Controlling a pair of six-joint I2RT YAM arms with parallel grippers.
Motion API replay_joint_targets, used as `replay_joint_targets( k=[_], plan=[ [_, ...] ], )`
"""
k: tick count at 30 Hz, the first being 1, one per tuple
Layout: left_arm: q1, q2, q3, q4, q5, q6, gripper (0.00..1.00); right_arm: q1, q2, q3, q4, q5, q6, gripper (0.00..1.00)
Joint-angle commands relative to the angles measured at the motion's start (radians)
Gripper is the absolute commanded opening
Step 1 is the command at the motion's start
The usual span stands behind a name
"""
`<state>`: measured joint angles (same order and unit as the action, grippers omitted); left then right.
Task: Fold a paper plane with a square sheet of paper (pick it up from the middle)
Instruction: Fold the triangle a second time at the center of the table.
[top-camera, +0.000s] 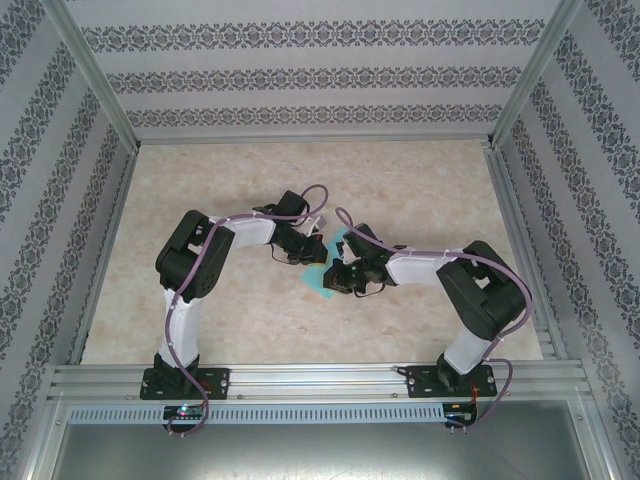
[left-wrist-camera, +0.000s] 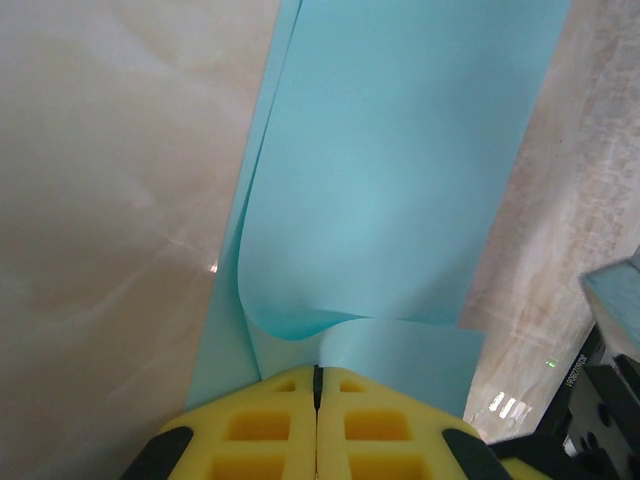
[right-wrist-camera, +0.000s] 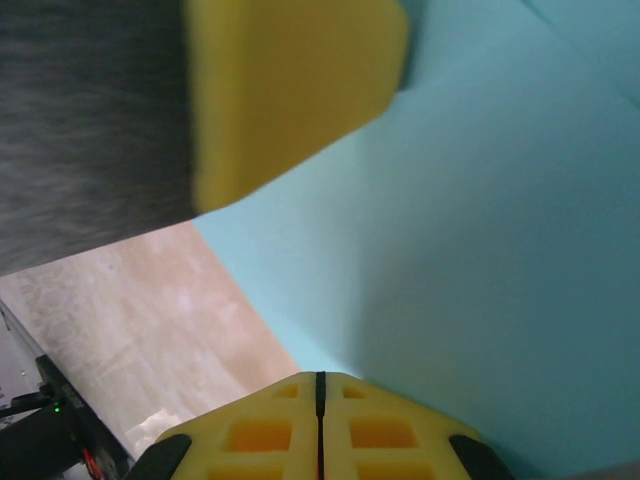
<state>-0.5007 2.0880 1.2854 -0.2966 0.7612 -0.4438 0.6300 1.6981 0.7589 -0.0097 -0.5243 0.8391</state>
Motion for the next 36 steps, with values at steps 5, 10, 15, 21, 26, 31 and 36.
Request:
replay_joint_targets(
  k=[5, 10, 15, 21, 26, 31, 36],
  plan=[
    [0.013, 0.102, -0.026, -0.082, -0.146, 0.037, 0.07, 0.003, -0.019, -0.087, 0.007, -0.003, -0.009, 0.07],
    [0.015, 0.105, -0.024, -0.086, -0.146, 0.037, 0.07, 0.020, -0.067, -0.134, -0.038, 0.013, -0.010, 0.07],
    [0.016, 0.105, -0.023, -0.085, -0.141, 0.036, 0.07, 0.024, -0.144, -0.155, -0.025, -0.012, 0.010, 0.07],
    [0.015, 0.104, -0.027, -0.075, -0.126, 0.028, 0.07, -0.013, -0.196, -0.060, 0.002, -0.030, 0.028, 0.07],
    [0.016, 0.094, -0.034, -0.070, -0.123, 0.024, 0.07, -0.036, -0.100, 0.006, 0.034, -0.030, 0.026, 0.07],
    [0.016, 0.091, -0.037, -0.067, -0.113, 0.022, 0.07, -0.041, 0.012, 0.057, 0.032, -0.016, -0.004, 0.07],
    [0.016, 0.086, -0.032, -0.067, -0.106, 0.022, 0.07, -0.043, 0.075, 0.052, 0.026, -0.006, -0.027, 0.07]
  ],
)
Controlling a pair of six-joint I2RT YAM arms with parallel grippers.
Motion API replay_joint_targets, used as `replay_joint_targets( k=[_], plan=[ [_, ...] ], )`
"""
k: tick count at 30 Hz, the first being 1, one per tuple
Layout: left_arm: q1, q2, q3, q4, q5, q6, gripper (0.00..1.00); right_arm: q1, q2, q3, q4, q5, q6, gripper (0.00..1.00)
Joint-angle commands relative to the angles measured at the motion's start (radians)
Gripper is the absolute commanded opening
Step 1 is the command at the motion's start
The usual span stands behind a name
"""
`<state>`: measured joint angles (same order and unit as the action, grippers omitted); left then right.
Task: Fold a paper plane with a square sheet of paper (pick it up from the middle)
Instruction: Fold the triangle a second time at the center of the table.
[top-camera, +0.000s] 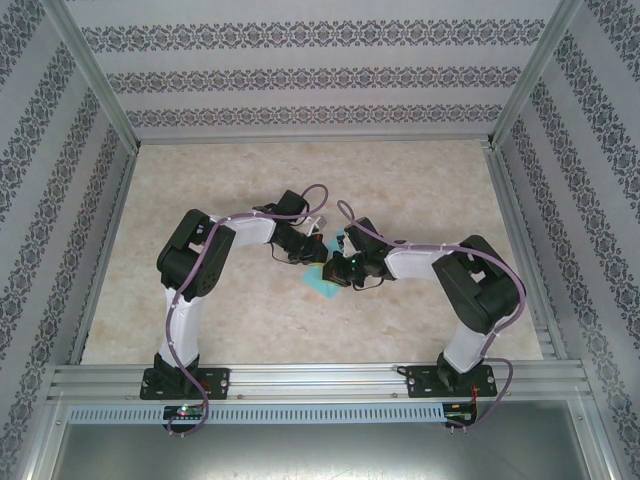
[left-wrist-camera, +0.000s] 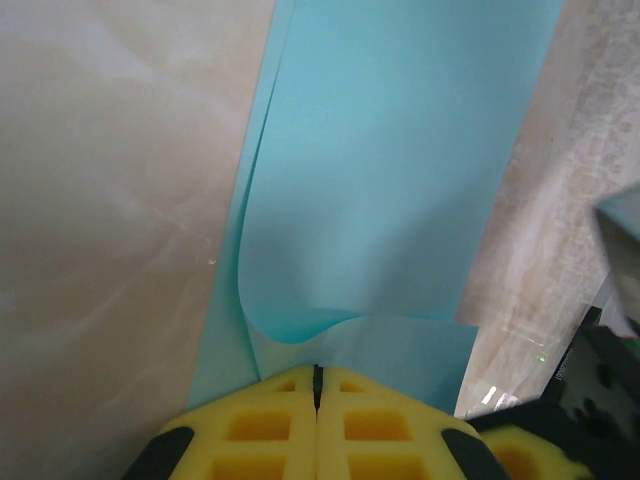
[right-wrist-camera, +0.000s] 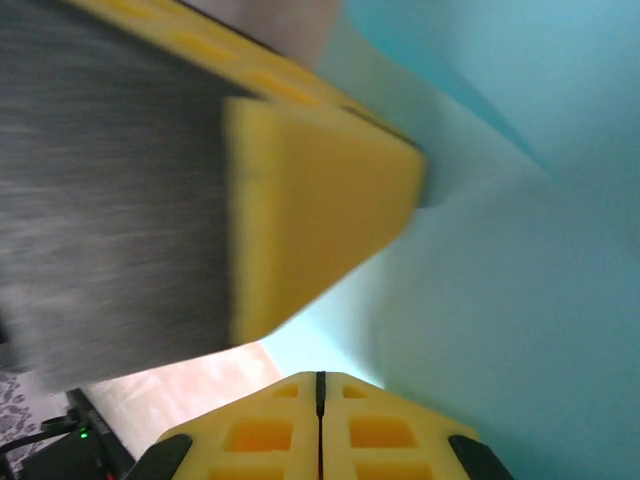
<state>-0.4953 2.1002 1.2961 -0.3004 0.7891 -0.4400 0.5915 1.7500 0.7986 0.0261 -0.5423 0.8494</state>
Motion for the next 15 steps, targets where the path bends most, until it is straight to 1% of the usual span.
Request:
replay_joint_targets(
  k=[1, 15],
  plan=[
    [0.011, 0.073, -0.041, -0.064, -0.133, 0.017, 0.07, -0.004, 0.030, 0.006, -0.012, 0.013, -0.040, 0.07],
    [0.037, 0.082, 0.030, -0.080, -0.137, 0.006, 0.07, 0.027, -0.024, -0.170, -0.026, 0.027, -0.035, 0.06]
  ],
)
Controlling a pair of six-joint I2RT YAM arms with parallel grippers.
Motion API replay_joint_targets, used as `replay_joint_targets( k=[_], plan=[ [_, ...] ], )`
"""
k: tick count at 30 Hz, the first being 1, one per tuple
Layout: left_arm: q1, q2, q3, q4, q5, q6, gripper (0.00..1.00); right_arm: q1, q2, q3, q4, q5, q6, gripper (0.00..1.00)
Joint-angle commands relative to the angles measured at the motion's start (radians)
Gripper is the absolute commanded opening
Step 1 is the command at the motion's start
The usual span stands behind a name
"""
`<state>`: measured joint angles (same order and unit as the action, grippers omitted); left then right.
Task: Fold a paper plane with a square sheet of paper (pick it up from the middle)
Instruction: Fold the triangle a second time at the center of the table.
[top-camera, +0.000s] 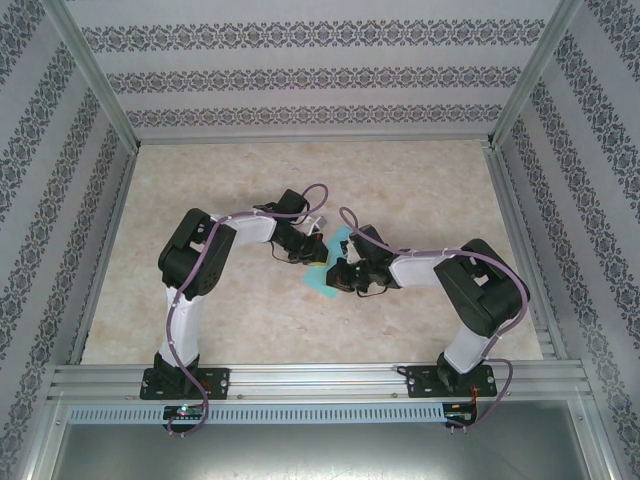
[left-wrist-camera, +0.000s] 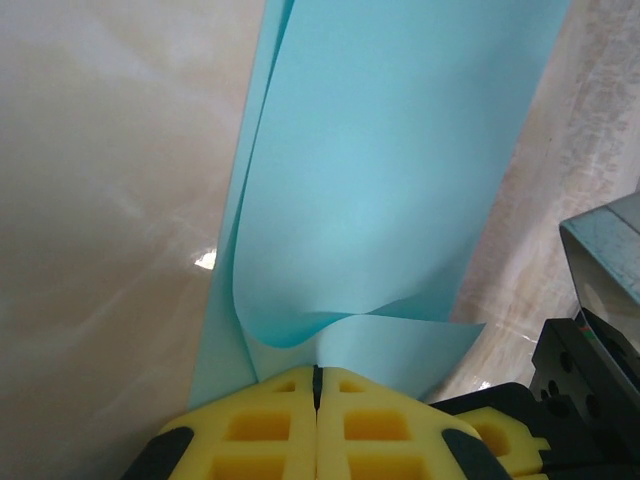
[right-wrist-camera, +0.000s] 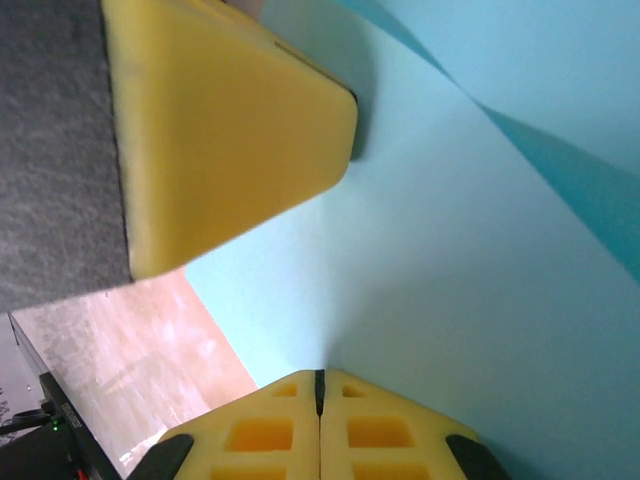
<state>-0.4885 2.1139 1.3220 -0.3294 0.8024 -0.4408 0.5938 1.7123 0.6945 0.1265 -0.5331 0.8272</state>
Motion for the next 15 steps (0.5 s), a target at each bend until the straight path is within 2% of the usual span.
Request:
replay_joint_targets(
  k=[1, 15],
  plan=[
    [0.034, 0.068, 0.011, -0.053, -0.150, 0.006, 0.07, 0.024, 0.015, -0.075, -0.118, 0.015, -0.010, 0.06],
    [0.064, 0.090, 0.121, -0.102, -0.169, 0.010, 0.07, 0.049, -0.006, -0.127, -0.084, 0.001, 0.006, 0.06]
  ],
)
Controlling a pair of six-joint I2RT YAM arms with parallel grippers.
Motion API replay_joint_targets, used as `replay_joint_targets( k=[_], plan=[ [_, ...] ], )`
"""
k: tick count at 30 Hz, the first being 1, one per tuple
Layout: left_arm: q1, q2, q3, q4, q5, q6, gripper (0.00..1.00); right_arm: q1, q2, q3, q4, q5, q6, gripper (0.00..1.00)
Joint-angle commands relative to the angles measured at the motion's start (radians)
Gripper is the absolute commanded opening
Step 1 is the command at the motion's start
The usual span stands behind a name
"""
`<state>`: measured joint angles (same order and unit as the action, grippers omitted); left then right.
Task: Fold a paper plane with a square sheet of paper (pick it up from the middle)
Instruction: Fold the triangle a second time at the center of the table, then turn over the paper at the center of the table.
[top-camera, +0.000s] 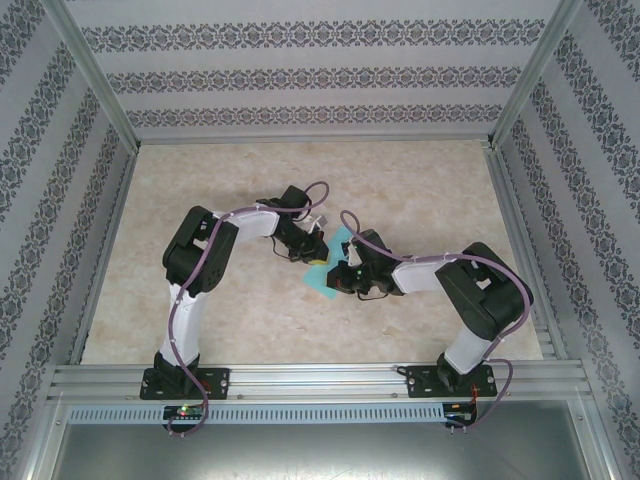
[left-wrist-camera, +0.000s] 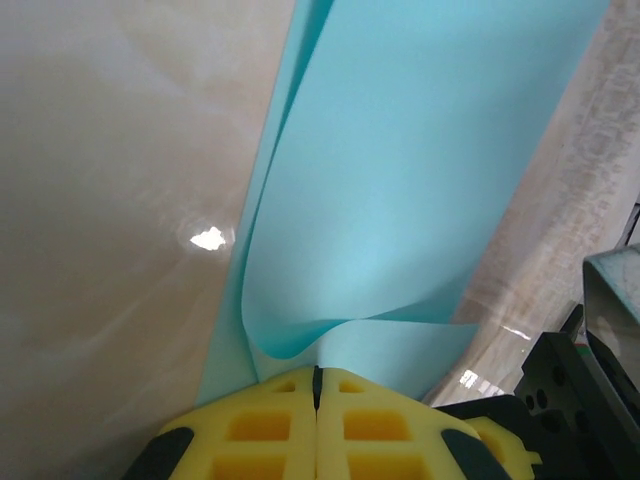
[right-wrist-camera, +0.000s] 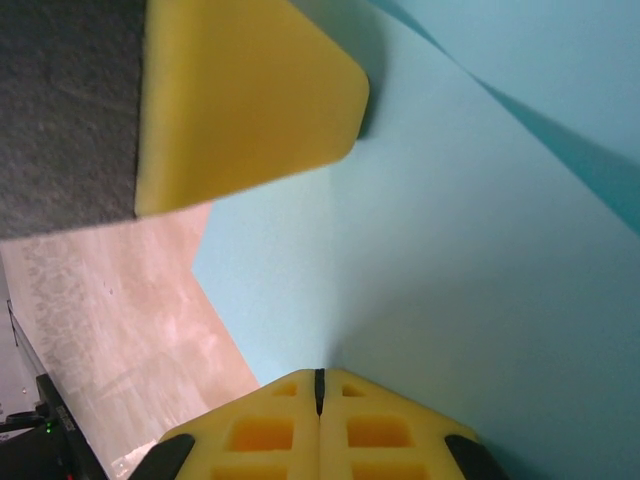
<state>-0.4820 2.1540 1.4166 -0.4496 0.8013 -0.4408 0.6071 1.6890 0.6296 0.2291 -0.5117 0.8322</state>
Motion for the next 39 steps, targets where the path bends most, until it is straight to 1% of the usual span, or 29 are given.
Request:
replay_joint_targets(
  k=[1, 12, 15, 22, 27, 30, 32, 36, 39],
  plan=[
    [0.058, 0.051, 0.032, 0.016, -0.170, 0.011, 0.07, 0.037, 0.017, -0.065, -0.185, -0.021, 0.001, 0.06],
    [0.060, 0.058, 0.081, -0.012, -0.202, 0.015, 0.08, 0.044, 0.012, -0.076, -0.172, -0.027, 0.004, 0.06],
    [0.062, 0.057, 0.109, -0.042, -0.228, 0.031, 0.08, 0.044, 0.005, -0.070, -0.181, -0.026, 0.000, 0.06],
    [0.058, 0.035, 0.129, -0.059, -0.202, 0.034, 0.08, 0.044, -0.004, -0.046, -0.192, -0.032, -0.002, 0.06],
    [0.057, -0.082, 0.049, -0.041, -0.204, 0.021, 0.08, 0.045, -0.030, -0.021, -0.211, -0.034, -0.002, 0.06],
    [0.051, -0.171, -0.026, -0.001, -0.186, -0.007, 0.08, 0.043, -0.060, -0.008, -0.214, -0.040, -0.001, 0.07],
    [0.038, -0.215, -0.070, 0.025, -0.153, -0.027, 0.08, 0.042, -0.086, 0.004, -0.212, -0.046, 0.005, 0.09],
    [0.001, -0.252, -0.138, 0.067, -0.111, -0.059, 0.08, 0.027, -0.151, 0.015, -0.200, -0.061, 0.023, 0.15],
    [-0.024, -0.264, -0.183, 0.106, -0.113, -0.083, 0.08, -0.003, -0.217, 0.006, -0.225, -0.059, 0.021, 0.17]
  ],
)
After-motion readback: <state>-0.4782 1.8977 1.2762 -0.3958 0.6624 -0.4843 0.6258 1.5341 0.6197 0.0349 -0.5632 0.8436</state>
